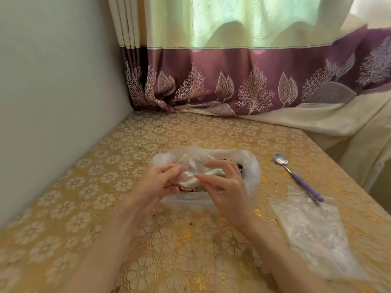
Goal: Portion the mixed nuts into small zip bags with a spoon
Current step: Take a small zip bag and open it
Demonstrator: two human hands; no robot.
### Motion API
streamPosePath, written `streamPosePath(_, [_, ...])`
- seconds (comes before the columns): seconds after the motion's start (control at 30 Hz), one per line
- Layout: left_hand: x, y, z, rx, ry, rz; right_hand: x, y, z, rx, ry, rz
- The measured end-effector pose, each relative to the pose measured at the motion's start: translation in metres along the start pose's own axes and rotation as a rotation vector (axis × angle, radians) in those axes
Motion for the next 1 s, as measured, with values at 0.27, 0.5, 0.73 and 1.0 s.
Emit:
streamPosePath(0.27, [0.024, -0.007, -0.020, 0.268, -0.176, 0.233, -0.007, 0.012, -0.009, 0.018, -0.201, -0.168])
streamPosePath(0.5, [0.047, -0.022, -0.031, 0.414, -0.174, 0.253, -0.016, 0.028, -0.012, -0.054, -0.233, -0.279])
streamPosePath(0.73, [0.061, -0.021, -0.037, 0.493, -0.236, 0.602, -0.011, 0.018, -0.010, 0.143, -0.098, 0.319])
streamPosePath(1.0, [0.065, -0.018, -0.037, 0.524, -0.255, 0.821, -0.004, 0.011, -0.011, 0.325, -0.023, 0.561])
Point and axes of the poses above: each hand's wrist, its own z-axis towards the middle knuckle, its own x-axis out of the palm, y = z × x, the point moved 5 cm from there along z, towards the middle knuckle, and after that the axes turned 15 degrees about y, right-handed, at the moved point
